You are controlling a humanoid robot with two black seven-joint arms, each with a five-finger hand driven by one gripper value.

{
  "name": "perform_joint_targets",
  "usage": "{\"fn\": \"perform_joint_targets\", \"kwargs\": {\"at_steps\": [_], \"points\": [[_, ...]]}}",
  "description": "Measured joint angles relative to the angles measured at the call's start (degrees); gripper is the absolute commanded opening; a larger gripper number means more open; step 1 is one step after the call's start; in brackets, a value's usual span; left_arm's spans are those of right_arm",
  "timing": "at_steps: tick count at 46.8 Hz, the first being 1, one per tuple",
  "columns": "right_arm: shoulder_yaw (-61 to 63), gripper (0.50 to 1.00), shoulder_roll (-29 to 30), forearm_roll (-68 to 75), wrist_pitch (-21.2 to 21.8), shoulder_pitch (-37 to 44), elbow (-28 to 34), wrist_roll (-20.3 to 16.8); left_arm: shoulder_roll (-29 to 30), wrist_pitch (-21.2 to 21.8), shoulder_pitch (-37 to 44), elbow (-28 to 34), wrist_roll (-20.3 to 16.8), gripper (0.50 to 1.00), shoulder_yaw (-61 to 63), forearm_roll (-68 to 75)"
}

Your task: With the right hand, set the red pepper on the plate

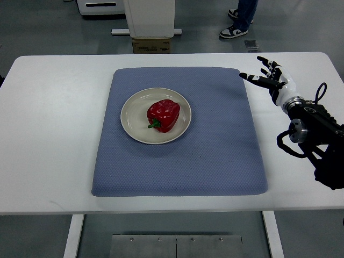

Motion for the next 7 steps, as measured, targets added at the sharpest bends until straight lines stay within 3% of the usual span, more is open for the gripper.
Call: {"fn": "perform_joint_targets", "kwargs": {"at_steps": [7], "points": [[1.09,1.000,0.83,0.01,0.03,-0.47,0.38,0.00,0.00,0.00,0.01,0.00,0.01,1.000,0.00,0.00]]}}
